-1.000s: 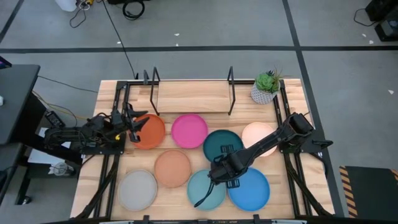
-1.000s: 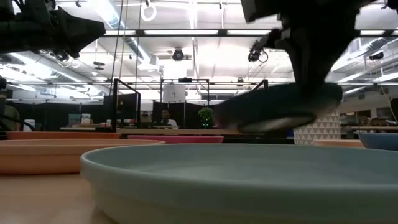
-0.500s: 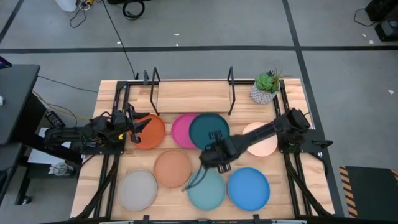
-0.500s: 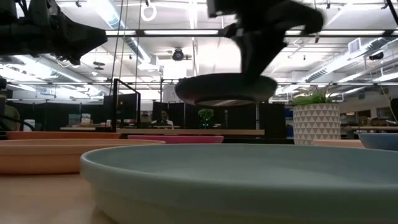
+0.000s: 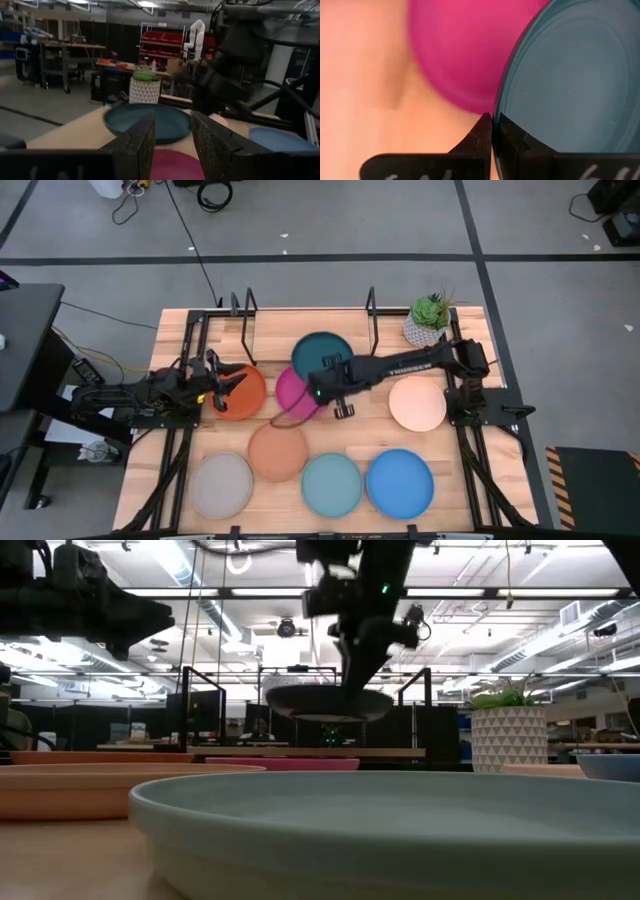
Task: Place and stack plates onto a shelf
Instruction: Put the dark blue plate on the shelf
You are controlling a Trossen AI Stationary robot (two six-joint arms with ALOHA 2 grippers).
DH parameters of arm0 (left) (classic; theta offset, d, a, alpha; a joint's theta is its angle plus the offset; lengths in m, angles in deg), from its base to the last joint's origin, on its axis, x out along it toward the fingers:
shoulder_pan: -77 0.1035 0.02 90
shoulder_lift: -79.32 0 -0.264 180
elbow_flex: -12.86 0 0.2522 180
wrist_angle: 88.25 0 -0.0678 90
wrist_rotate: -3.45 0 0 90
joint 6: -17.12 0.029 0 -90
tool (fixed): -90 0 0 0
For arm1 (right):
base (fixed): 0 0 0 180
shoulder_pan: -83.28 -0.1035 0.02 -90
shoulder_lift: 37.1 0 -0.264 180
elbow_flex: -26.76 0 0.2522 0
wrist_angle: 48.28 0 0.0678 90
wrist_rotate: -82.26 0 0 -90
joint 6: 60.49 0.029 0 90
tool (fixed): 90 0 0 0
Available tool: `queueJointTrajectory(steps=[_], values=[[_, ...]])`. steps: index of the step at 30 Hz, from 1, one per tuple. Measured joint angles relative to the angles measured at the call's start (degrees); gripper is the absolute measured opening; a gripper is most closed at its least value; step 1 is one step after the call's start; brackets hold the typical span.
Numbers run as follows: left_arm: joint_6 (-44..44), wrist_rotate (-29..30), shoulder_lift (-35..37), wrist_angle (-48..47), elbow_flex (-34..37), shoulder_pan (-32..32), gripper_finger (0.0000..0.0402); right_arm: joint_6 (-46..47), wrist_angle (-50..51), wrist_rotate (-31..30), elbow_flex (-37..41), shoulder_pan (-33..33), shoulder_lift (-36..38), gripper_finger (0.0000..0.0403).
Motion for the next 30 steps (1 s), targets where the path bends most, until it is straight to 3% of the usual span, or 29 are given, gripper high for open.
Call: queueJointTrajectory(steps=[15, 30], values=[[-9.5, -0.1, 0.0, -4.4, 0.0, 0.0, 0.0135, -4.1, -8.2, 2.1, 6.5, 15.3, 0.0, 0.0017], [-10.2, -0.1, 0.0, -4.6, 0.0, 0.0, 0.0135, -3.8, -10.5, 4.6, 7.9, 16.6, 0.0, 0.0054]])
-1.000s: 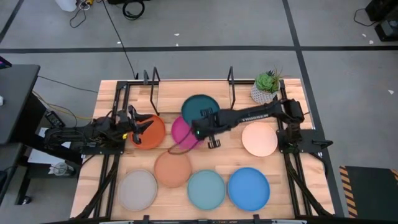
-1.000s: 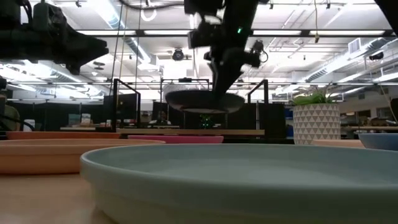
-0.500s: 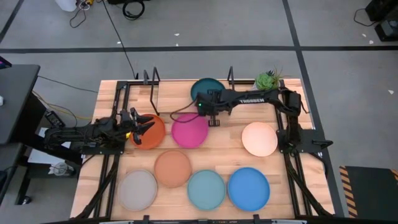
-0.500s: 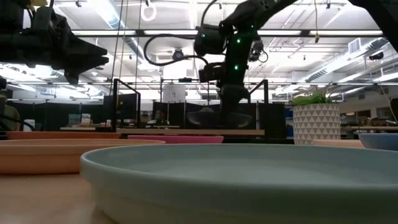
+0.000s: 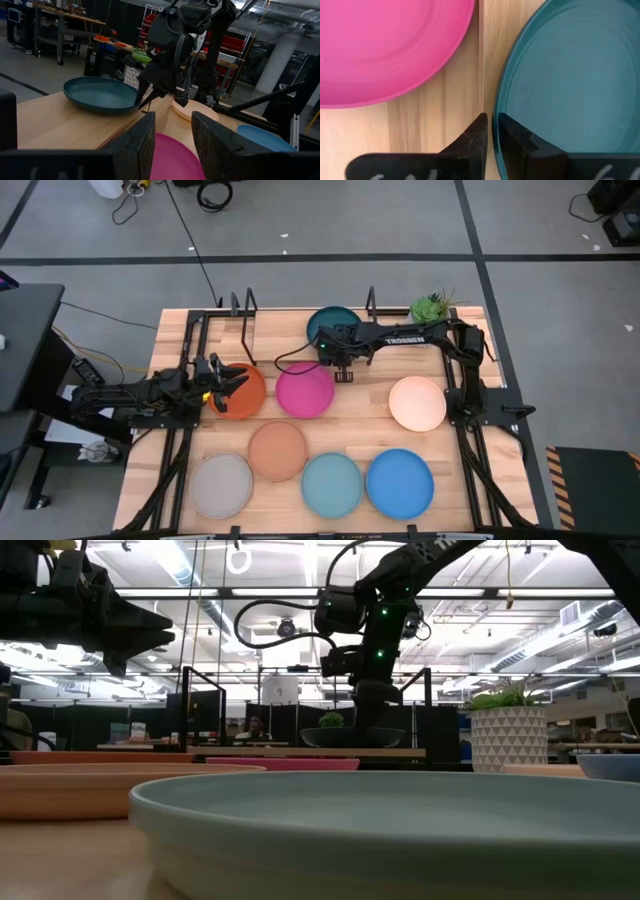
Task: Place and stack plates onto a shelf
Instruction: Put the dark blue plate on the shelf, then stack the pink plate on top of the dark blue plate on the shelf
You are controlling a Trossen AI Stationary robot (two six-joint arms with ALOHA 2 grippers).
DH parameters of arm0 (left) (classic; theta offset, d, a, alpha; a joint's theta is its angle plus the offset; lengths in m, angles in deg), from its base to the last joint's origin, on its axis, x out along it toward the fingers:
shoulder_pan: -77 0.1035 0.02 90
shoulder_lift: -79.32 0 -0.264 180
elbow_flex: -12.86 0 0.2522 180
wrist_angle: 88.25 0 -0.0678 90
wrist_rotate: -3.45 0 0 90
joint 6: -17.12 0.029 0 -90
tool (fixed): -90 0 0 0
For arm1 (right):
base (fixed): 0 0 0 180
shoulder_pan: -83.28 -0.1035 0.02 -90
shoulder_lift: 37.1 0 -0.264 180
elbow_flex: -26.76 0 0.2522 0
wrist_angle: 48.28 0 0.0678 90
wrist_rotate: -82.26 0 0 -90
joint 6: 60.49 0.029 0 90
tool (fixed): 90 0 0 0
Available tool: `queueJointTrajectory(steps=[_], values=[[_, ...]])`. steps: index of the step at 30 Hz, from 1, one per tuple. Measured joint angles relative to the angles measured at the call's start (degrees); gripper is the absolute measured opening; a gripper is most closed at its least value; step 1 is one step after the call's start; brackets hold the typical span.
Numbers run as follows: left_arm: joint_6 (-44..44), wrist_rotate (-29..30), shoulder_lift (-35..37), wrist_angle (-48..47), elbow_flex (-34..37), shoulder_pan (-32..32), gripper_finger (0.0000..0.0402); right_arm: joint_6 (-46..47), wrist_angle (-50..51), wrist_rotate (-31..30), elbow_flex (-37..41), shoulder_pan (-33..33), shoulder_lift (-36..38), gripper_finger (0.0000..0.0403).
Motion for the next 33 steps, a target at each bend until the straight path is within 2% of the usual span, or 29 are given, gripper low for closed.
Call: queueJointTrajectory(steps=[6, 11, 22, 26, 33], values=[[0.0, 0.0, 0.0, 0.0, 0.0, 0.0, 0.0135, 0.6, 3.6, -2.4, -1.1, -1.0, 0.0, 0.0073], [0.0, 0.0, 0.0, 0.0, 0.0, 0.0, 0.0135, -0.3, 4.5, -4.9, -2.5, -3.7, 0.0, 0.011], [0.3, 0.0, 0.0, -0.1, 0.0, 0.0, 0.0135, -13.6, 5.4, 3.6, -2.1, -12.2, 0.0, 0.0202], [0.3, 0.0, 0.0, 0.0, 0.0, 0.0, 0.0135, -19.1, 4.8, 5.6, -1.5, -15.1, -0.3, 0.0212], [0.4, 0.0, 0.0, 0.3, 0.0, 0.0, 0.0135, -20.7, -3.2, 4.9, 3.4, -17.9, -0.3, 0.0211]])
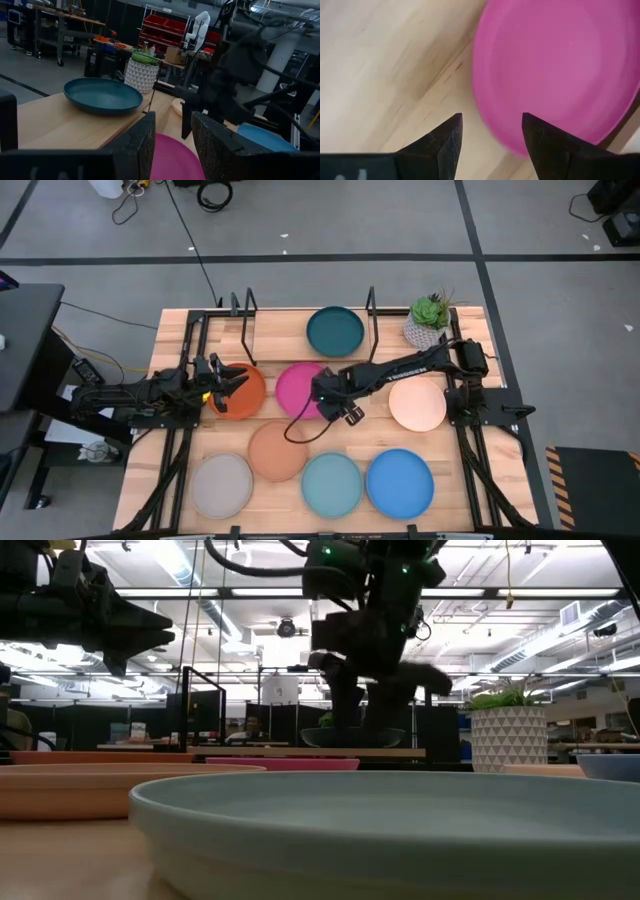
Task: Place and stack plates onto a shelf
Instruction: Stack the pink plate on top of the dark blue plate on the shelf
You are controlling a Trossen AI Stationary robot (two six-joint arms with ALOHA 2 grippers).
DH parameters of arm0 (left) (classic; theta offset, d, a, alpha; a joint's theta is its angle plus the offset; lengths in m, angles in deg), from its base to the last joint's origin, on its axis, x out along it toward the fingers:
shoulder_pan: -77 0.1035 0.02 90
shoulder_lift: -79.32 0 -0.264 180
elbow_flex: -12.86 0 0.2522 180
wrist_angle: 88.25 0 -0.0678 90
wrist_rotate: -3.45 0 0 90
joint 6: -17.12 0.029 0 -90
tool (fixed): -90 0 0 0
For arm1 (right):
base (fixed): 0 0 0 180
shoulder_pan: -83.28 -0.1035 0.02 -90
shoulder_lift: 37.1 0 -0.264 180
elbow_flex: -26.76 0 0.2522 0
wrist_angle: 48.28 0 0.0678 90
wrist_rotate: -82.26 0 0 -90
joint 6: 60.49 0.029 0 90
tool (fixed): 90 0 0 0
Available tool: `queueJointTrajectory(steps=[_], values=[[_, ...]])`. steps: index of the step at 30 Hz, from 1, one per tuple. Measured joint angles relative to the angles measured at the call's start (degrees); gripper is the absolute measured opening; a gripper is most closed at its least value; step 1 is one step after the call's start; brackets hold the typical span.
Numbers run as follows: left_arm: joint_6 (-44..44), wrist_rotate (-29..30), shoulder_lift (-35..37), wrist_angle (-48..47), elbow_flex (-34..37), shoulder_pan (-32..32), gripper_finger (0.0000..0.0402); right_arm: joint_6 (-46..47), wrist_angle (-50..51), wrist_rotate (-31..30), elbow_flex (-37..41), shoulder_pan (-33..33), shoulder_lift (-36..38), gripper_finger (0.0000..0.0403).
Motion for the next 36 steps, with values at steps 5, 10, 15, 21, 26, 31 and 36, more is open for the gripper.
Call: queueJointTrajectory(steps=[5, 10, 15, 21, 26, 31, 36], values=[[0.0, 0.1, 0.0, 0.7, 0.0, 0.0, 0.0135, -1.5, -6.9, -1.7, 3.7, -0.6, 0.0, 0.021], [0.1, 0.2, 0.0, 0.7, 0.0, 0.0, 0.0135, -1.5, -11.6, -2.3, 6.6, -0.6, 0.0, 0.0203], [2.6, 0.2, 0.0, 0.8, 0.0, 0.0, 0.0135, -1.5, -15.1, -2.3, 9.3, -0.5, 0.0, 0.0175], [2.9, 0.2, 0.0, 0.9, 0.0, 0.0, 0.0135, -1.5, -16.8, -2.2, 10.9, 0.8, 0.0, 0.0132], [2.9, 0.2, 0.0, 0.9, 0.0, 0.0, 0.0135, -1.5, -16.6, -2.0, 10.9, 1.2, 0.0, 0.0098], [2.9, 0.2, 0.0, 0.9, 0.0, 0.0, 0.0135, -0.6, -15.7, -0.5, 10.9, 0.6, 0.0, 0.0066], [2.9, 0.1, 0.0, 0.9, 0.0, 0.0, 0.0135, 0.6, -15.6, 1.0, 10.9, 0.3, 0.0, 0.0038]])
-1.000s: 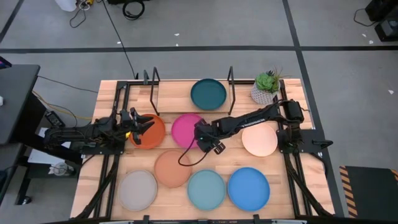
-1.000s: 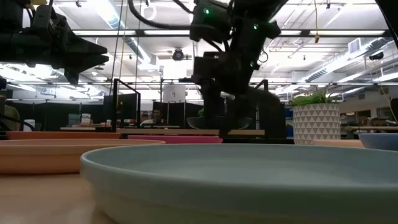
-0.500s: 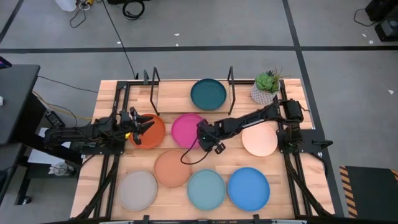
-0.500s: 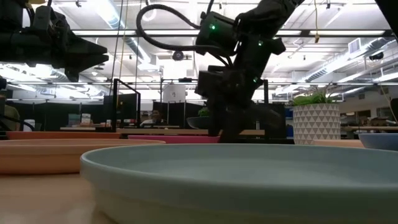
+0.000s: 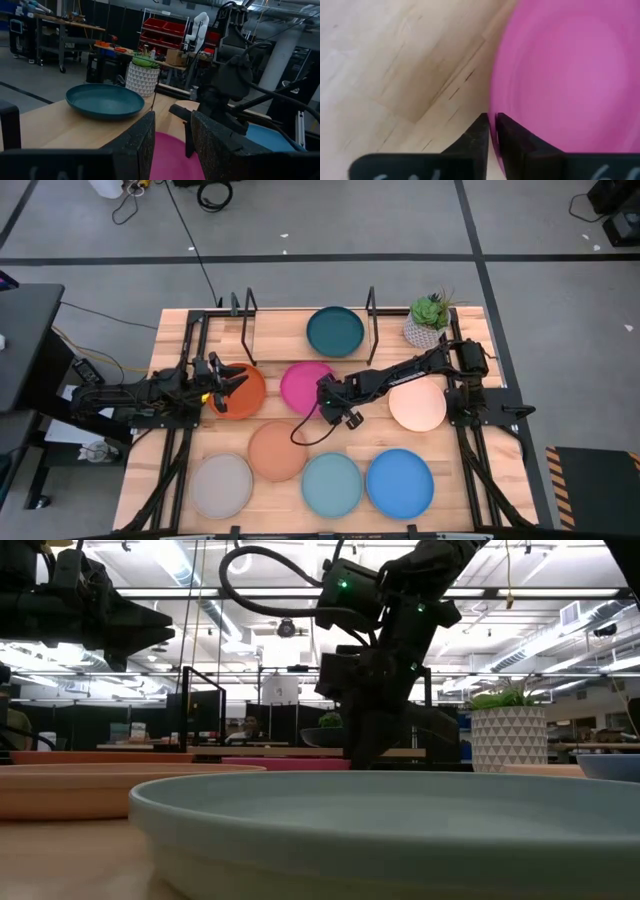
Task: Place and stack plates onto a shelf
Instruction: Stack the pink plate on top of the dark blue plate on the shelf
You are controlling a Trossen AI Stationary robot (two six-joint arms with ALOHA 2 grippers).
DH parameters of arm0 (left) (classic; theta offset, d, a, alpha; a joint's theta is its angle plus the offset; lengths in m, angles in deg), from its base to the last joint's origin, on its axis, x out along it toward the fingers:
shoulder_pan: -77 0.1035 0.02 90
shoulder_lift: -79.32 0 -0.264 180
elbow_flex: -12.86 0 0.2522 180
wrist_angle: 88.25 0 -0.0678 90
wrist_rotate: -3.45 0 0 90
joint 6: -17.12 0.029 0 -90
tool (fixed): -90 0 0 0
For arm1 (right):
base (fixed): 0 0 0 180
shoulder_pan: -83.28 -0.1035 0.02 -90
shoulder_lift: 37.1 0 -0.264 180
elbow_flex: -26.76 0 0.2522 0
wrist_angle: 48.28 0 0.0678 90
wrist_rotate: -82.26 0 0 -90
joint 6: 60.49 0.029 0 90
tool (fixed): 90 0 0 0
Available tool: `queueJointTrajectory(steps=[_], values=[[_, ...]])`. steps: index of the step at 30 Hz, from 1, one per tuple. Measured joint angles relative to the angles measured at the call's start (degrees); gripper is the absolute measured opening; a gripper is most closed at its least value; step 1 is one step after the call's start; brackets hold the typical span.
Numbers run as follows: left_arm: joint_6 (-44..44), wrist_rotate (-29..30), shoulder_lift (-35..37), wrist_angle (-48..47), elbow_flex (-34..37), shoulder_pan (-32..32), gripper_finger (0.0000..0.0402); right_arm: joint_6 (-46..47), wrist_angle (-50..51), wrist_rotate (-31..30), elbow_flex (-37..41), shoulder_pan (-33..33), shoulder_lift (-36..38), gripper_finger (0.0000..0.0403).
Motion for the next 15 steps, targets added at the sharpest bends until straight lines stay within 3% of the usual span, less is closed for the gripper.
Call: queueJointTrajectory(steps=[9, 15], values=[[-1.6, 0.0, 0.0, -0.1, 0.0, 0.0, 0.0135, 1.5, 4.7, 0.1, -2.1, -2.0, 0.1, 0.0022], [-1.4, 0.0, 0.0, -0.1, 0.0, 0.0, 0.0135, 4.5, 8.6, 5.1, -5.3, -3.5, 0.1, 0.0024]])
